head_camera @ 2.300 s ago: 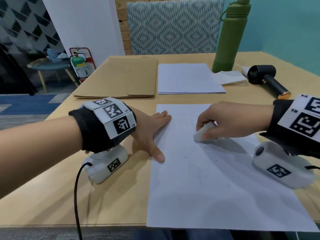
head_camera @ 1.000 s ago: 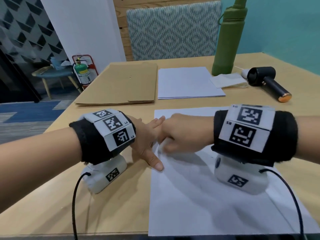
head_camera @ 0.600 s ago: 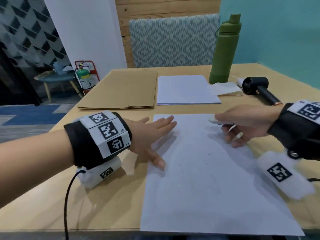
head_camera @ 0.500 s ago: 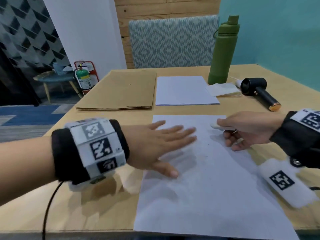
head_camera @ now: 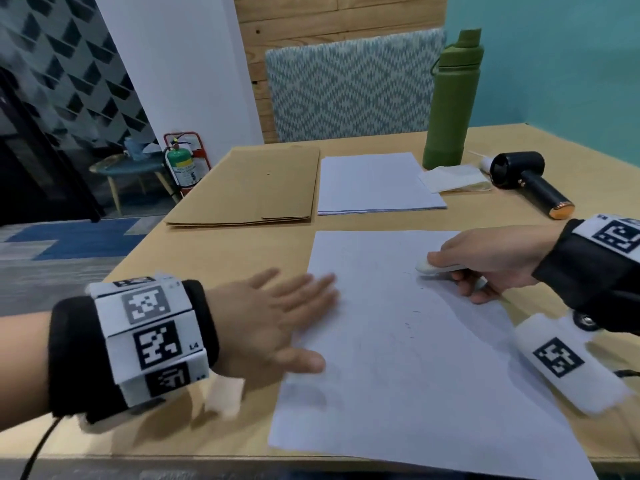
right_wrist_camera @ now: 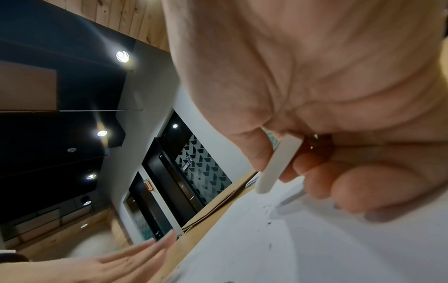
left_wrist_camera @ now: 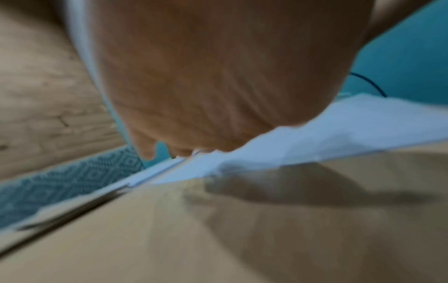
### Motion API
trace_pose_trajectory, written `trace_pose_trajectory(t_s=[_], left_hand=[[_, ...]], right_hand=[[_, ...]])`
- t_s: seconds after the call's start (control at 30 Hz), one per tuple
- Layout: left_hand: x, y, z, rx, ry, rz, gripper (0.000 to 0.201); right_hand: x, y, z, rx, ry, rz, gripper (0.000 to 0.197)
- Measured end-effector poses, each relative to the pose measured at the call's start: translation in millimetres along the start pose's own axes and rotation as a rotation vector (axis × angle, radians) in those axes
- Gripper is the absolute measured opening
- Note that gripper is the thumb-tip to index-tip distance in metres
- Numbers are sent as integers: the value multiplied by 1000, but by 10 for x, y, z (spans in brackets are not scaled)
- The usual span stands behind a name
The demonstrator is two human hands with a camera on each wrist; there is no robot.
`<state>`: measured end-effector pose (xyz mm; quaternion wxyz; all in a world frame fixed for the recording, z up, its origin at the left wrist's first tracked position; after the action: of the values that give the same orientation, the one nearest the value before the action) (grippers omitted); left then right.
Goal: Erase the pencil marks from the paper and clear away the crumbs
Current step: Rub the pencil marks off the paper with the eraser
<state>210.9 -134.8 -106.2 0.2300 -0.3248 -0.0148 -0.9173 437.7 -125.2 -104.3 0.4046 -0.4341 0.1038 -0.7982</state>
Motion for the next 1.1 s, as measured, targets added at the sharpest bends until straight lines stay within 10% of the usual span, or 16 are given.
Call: trace_pose_trajectory(t_s=[0.1,0.27,0.43,0.63,0.83,1.0,1.1], left_hand=[[-58,235,-37,137,-69,-119,90],[-118,-193,68,-23,-2,279,94],[-390,339,161,161,72,-153,76],[-329,-377,-11,196,36,419,112],[-549,-56,331,92,92,-37,71],[-313,-497,179,68,-100,503,93],[-190,-664,253,45,-30,590,101]], right_hand=[[22,-9,-14,13,12,-6,32],[33,-15,-29,53,38,-19,35],[44,-31,-40,76,37,-22,35],[34,-36,-50,109,34,-28,35],[38,-41,-58,125,17,-36,35],[23,-40,-54,123,13,-24,35],[6,-38,-44,117,16,-15,36]])
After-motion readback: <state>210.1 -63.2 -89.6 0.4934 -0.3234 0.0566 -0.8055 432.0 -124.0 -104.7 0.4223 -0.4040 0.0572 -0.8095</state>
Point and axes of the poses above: each hand's wrist, its own x-axis away from the middle knuckle, its own z-axis out of the back of the hand, y = z × x, the point moved 7 cm from there along -x, towards the middle knuckle, and after that the axes turned 10 degrees about -z, right-handed, at the moved point
